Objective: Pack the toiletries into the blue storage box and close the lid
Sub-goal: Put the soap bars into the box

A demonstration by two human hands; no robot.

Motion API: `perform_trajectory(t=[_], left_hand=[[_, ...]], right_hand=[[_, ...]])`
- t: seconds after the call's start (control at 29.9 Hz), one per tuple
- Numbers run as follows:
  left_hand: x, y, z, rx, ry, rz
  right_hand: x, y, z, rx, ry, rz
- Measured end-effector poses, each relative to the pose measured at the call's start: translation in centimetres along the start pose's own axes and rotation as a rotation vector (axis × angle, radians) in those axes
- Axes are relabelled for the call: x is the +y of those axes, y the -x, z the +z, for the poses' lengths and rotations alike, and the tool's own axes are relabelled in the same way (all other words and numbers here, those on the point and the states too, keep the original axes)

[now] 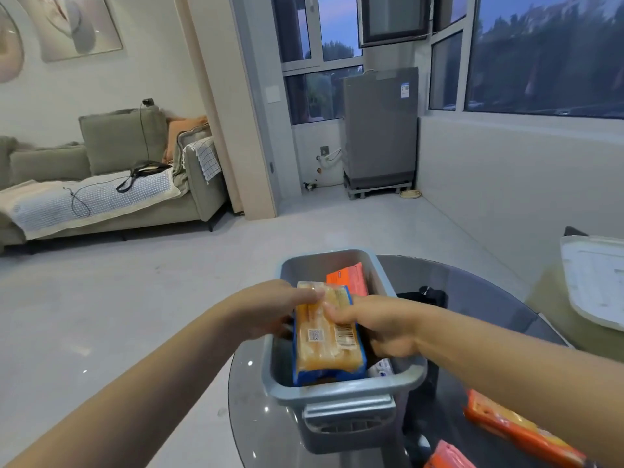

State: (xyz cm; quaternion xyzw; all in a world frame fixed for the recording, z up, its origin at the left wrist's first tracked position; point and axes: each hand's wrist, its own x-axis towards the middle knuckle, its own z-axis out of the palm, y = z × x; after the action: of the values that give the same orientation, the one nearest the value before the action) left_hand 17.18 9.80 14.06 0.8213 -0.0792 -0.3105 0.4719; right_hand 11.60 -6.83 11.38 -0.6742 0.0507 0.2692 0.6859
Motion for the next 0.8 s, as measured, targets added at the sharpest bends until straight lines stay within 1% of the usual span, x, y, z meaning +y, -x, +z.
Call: perform_trajectory(t=[0.03,0.17,0.27,0.3,0.4,0.53,0.6,0.67,0.8], left_hand=[[0.2,0.0,-0.4,0.027,-0.063,0.027],[1.0,0.1,-1.3,0.035,-0.351,0.056],[2.0,-0.1,-1.7,0.112,-0.582,0.108],[2.3,-0.1,-2.0,0.117,-0.604,0.124],[3.0,0.1,-3.2,0.061,-0.573,0.131],[2.1,-0.9,-3.4,0.021,-0.778,0.117],[1.5,-1.6,-3.3,-0.032,-0.817,0.101],[1.2,-1.9,-3.6,-0.087,-0.809,0.113],[0.7,-2.2,-4.1,-0.184,-0.820,0.105]], right_hand=[[0.0,-0.1,0.2,-0.013,0.008,0.015],[0.1,-0.5,0.7,-0.040,0.016,0.086],[0.2,-0.7,0.3,-0.067,0.016,0.082],[0.1,-0.7,0.1,-0.071,0.018,0.072],[-0.2,-0.9,-0.4,-0.083,0.009,0.048],[-0.4,-1.6,-0.6,-0.153,-0.002,0.129],[-0.5,-1.8,-0.4,-0.203,0.017,0.188],[-0.7,-2.0,-0.2,-0.236,0.066,0.222],[-0.6,-2.5,0.7,-0.218,0.255,0.259]])
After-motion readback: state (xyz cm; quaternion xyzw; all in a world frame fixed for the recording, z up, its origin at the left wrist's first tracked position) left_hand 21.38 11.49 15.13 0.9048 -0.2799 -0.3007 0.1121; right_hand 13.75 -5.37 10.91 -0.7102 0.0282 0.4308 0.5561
